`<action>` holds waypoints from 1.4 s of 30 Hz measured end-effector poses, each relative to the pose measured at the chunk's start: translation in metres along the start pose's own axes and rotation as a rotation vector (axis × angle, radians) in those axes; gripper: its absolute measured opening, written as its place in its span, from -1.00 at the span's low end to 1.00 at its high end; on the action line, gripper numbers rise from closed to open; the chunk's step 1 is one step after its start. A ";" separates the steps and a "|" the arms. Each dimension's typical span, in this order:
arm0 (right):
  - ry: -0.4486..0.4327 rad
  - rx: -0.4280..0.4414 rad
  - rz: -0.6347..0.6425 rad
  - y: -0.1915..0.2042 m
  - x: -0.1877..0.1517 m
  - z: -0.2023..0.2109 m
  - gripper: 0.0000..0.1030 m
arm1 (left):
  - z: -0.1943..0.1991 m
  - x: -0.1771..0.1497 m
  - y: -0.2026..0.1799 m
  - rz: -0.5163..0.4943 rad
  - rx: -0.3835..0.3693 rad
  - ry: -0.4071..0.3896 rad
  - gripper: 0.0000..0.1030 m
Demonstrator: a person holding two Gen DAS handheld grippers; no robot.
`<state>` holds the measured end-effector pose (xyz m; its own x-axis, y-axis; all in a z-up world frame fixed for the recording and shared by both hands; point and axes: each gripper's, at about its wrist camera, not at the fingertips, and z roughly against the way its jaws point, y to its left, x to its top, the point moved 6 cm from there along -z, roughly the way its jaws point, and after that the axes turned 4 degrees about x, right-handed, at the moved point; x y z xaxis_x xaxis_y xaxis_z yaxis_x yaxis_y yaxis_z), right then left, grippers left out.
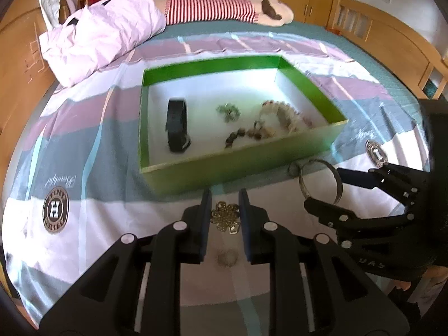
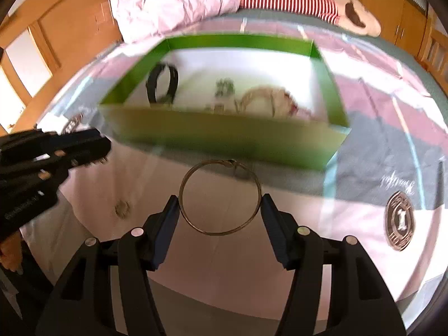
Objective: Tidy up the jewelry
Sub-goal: 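Carry the brooch and bangle into the green box and open both tools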
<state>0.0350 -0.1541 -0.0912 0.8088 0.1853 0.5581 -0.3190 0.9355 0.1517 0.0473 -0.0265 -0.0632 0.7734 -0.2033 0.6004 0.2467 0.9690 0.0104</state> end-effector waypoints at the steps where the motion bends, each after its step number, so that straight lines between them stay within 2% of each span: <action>1: -0.028 0.003 -0.006 -0.002 0.009 0.009 0.17 | 0.002 0.007 -0.001 0.000 -0.004 -0.016 -0.62; 4: -0.101 0.004 -0.032 -0.010 0.038 0.028 0.17 | 0.008 0.030 -0.002 -0.005 -0.025 -0.070 -0.62; 8: -0.155 -0.007 -0.051 -0.027 0.076 0.028 0.17 | -0.001 0.054 0.004 0.017 -0.040 -0.082 -0.62; 13: -0.110 -0.047 -0.094 -0.053 0.101 -0.017 0.17 | -0.037 0.071 0.009 0.045 -0.038 -0.037 -0.62; 16: -0.069 -0.065 -0.114 -0.067 0.106 -0.046 0.17 | -0.059 0.074 0.009 0.047 -0.026 -0.007 -0.62; 21: -0.041 -0.075 -0.128 -0.077 0.108 -0.069 0.17 | -0.083 0.073 0.011 0.047 0.022 0.028 -0.61; 22: -0.040 -0.072 -0.119 -0.077 0.109 -0.071 0.17 | -0.085 0.073 0.012 0.046 0.029 0.026 -0.58; 23: -0.039 -0.076 -0.114 -0.076 0.110 -0.071 0.18 | -0.085 0.073 0.012 0.044 0.032 0.024 -0.31; 24: -0.035 -0.079 -0.112 -0.075 0.110 -0.070 0.20 | -0.084 0.073 0.011 0.043 0.041 0.016 0.09; 25: -0.036 -0.072 -0.114 -0.074 0.111 -0.068 0.22 | -0.081 0.074 0.012 0.046 0.049 0.002 0.17; 27: -0.051 -0.057 -0.117 -0.070 0.112 -0.060 0.39 | -0.073 0.076 0.012 0.048 0.053 -0.016 0.21; 34: -0.114 -0.030 -0.081 -0.051 0.104 -0.004 0.55 | -0.045 0.071 0.002 0.028 0.057 -0.051 0.33; 36: -0.134 -0.018 -0.085 -0.046 0.093 0.016 0.68 | -0.035 0.067 -0.004 -0.002 0.064 -0.068 0.40; 38: -0.141 -0.005 -0.081 -0.043 0.080 0.030 0.70 | -0.021 0.057 -0.010 -0.046 0.078 -0.093 0.43; 42: -0.106 -0.011 -0.069 -0.039 0.051 0.042 0.70 | -0.003 0.028 -0.012 -0.123 0.134 -0.074 0.43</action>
<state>0.0682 -0.1940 -0.0343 0.7716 0.0884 0.6300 -0.2586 0.9484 0.1837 0.0676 -0.0445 -0.0489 0.6958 -0.3155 0.6452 0.2532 0.9484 0.1907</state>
